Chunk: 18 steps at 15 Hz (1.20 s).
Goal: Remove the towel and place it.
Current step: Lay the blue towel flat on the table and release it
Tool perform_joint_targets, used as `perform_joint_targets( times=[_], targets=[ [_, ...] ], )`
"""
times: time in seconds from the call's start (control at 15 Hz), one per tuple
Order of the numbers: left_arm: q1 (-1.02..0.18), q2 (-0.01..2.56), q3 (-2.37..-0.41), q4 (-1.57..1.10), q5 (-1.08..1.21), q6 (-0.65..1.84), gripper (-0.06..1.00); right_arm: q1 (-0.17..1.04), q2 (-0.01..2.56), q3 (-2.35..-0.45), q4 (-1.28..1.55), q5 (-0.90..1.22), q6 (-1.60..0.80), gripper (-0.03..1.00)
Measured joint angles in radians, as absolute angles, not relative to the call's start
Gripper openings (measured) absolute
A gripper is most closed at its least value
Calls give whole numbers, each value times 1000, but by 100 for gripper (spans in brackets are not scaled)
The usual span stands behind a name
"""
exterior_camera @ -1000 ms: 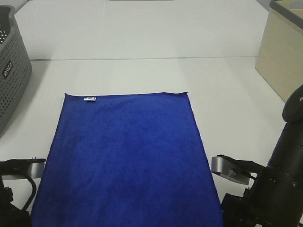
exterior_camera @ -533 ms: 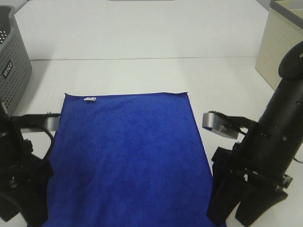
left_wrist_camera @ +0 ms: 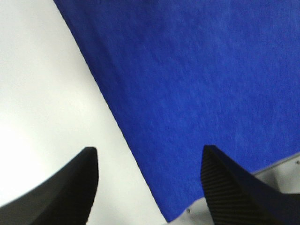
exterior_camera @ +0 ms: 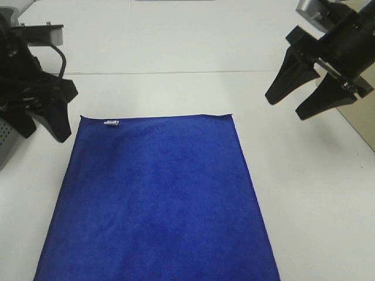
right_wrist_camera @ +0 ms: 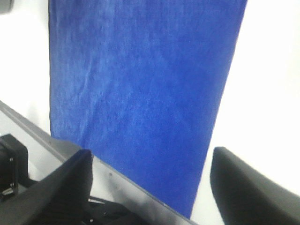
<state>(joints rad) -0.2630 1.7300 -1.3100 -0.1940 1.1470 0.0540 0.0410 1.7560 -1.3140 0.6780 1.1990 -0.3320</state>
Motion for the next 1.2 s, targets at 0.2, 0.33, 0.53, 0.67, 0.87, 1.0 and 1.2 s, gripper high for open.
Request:
perform_joint_targets(
  times=[0.2, 0.33, 0.53, 0.67, 0.87, 1.0, 1.2],
  targets=[
    [-200, 1842, -1431, -191, 1126, 54, 60, 24, 1839, -1477, 676, 1196, -332, 70],
    [-163, 1919, -1488, -197, 1107, 54, 60, 24, 1920, -1574, 675, 1194, -332, 70],
    [-141, 2022, -1565, -215, 1079, 54, 60, 24, 2056, -1710, 670, 1193, -343, 70],
    [-141, 2089, -1624, -216, 1065, 54, 60, 24, 2131, -1781, 668, 1201, -368, 70],
    [-117, 2200, -1720, -244, 1067, 54, 60, 24, 2227, -1863, 667, 1213, -386, 70],
    [-86, 2250, -1778, -268, 1090, 62, 60, 24, 2269, -1884, 655, 1215, -390, 70],
    [-57, 2288, -1820, -268, 1116, 71, 60, 24, 2310, -1886, 646, 1206, -401, 70]
  ],
)
